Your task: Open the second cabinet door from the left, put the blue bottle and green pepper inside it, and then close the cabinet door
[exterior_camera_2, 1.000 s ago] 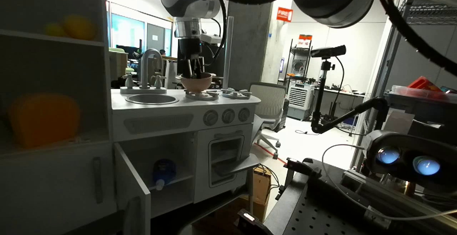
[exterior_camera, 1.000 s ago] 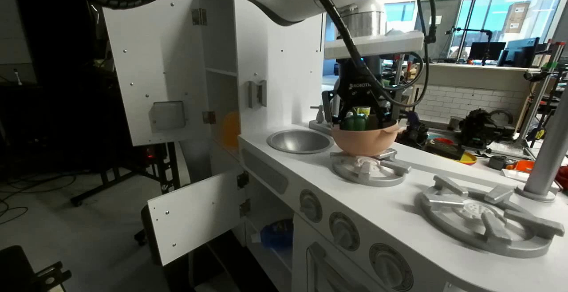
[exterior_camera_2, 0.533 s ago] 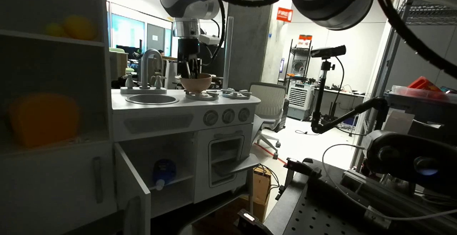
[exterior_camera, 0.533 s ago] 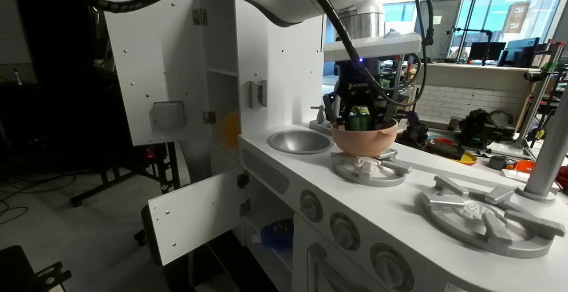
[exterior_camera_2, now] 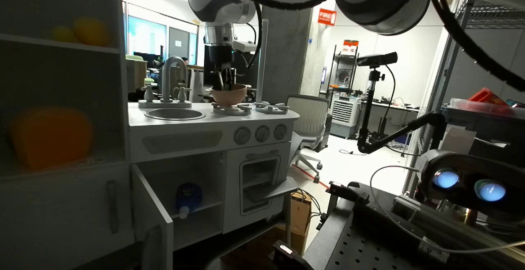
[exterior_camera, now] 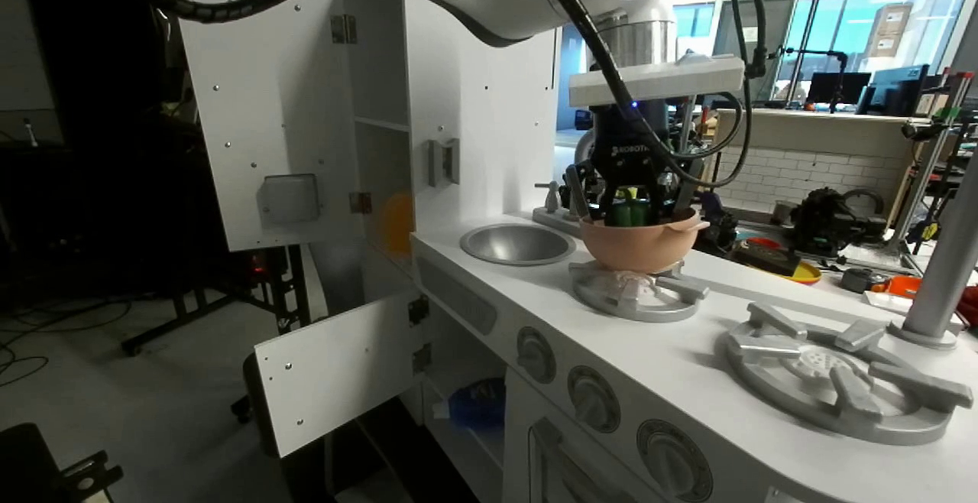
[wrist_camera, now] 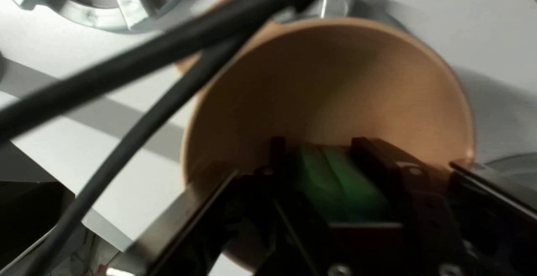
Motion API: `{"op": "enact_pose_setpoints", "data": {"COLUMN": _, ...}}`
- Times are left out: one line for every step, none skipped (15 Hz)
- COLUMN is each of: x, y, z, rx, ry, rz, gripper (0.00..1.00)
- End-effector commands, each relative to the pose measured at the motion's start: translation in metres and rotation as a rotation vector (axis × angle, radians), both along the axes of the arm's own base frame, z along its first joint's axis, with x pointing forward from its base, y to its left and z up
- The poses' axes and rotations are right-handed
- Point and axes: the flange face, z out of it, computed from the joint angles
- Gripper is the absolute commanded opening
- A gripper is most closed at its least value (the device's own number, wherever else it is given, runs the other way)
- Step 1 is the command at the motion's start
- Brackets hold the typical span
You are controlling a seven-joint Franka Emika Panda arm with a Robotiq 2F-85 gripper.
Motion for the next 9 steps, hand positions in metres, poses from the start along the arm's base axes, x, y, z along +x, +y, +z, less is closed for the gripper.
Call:
{"op": "enact_pose_setpoints", "data": {"x": -0.005, "y": -0.018, "z": -0.010, "rx": 0.005, "ry": 0.032, "rz": -0.001, "gripper": 0.19}}
{"op": "enact_pose_setpoints", "data": {"x": -0.006, "y": -0.020, "z": -0.008, "rx": 0.008, "ry": 0.033, "rz": 0.005, "gripper": 0.19}}
{"op": "enact_pose_setpoints", "data": {"x": -0.006, "y": -0.025, "z": -0.010, "rx": 0.012, "ry": 0.032, "rz": 0.016, "gripper": 0.19}}
{"op": "enact_pose_setpoints", "data": {"x": -0.006, "y": -0.021, "z": 0.000, "rx": 0.010, "ry": 0.030, "rz": 0.022, "gripper": 0.19}}
{"op": "enact_pose_setpoints", "data": {"x": -0.009, "y": -0.037, "z": 0.013, "rx": 0.014, "ry": 0.026, "rz": 0.035, "gripper": 0.19}}
{"op": "enact_pose_setpoints", "data": {"x": -0.010, "y": -0.046, "z": 0.014, "rx": 0.018, "ry": 0.017, "rz": 0.049, "gripper": 0.19}}
{"op": "enact_pose_setpoints", "data": {"x": -0.011, "y": -0.047, "z": 0.029, "rx": 0.021, "ry": 0.010, "rz": 0.059, "gripper": 0.19}}
{"op": "enact_pose_setpoints", "data": {"x": -0.012, "y": -0.056, "z": 0.032, "rx": 0.024, "ry": 0.000, "rz": 0.071, "gripper": 0.19}}
{"op": "enact_pose_setpoints", "data": {"x": -0.011, "y": -0.057, "z": 0.032, "rx": 0.028, "ry": -0.014, "rz": 0.083, "gripper": 0.19}}
